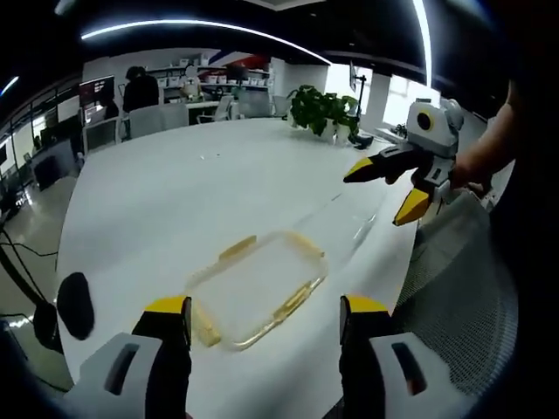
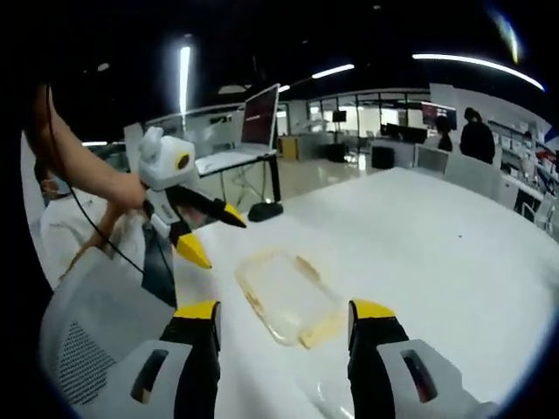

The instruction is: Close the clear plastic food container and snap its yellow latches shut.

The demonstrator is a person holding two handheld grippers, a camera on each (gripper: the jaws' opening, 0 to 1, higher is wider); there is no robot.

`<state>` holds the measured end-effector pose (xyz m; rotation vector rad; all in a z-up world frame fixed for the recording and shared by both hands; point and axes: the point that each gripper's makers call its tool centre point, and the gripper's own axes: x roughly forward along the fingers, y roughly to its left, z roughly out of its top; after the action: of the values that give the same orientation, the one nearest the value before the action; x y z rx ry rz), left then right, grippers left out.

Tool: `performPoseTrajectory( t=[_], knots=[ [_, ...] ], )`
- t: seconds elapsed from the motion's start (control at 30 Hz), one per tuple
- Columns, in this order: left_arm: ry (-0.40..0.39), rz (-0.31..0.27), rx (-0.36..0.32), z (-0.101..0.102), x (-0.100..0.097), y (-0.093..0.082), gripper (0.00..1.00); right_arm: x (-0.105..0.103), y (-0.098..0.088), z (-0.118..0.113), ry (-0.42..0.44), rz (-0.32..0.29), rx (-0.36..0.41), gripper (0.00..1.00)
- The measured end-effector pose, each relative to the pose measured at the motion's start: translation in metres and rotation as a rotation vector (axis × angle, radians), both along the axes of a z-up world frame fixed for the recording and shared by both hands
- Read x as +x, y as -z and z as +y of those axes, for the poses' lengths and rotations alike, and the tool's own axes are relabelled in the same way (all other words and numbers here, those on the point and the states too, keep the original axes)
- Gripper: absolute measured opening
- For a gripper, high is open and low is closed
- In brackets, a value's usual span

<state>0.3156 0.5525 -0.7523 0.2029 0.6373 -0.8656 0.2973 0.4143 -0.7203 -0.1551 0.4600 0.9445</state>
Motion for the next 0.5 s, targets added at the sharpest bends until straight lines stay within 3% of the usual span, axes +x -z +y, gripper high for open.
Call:
performPoseTrajectory(
  t=[0.5],
  knots=[
    [0.071,0.016,0.057,0.009,0.012,0.01,0.69,0.011,0.019,0.005,-0.03,0.026,-0.072,0.58]
  ],
)
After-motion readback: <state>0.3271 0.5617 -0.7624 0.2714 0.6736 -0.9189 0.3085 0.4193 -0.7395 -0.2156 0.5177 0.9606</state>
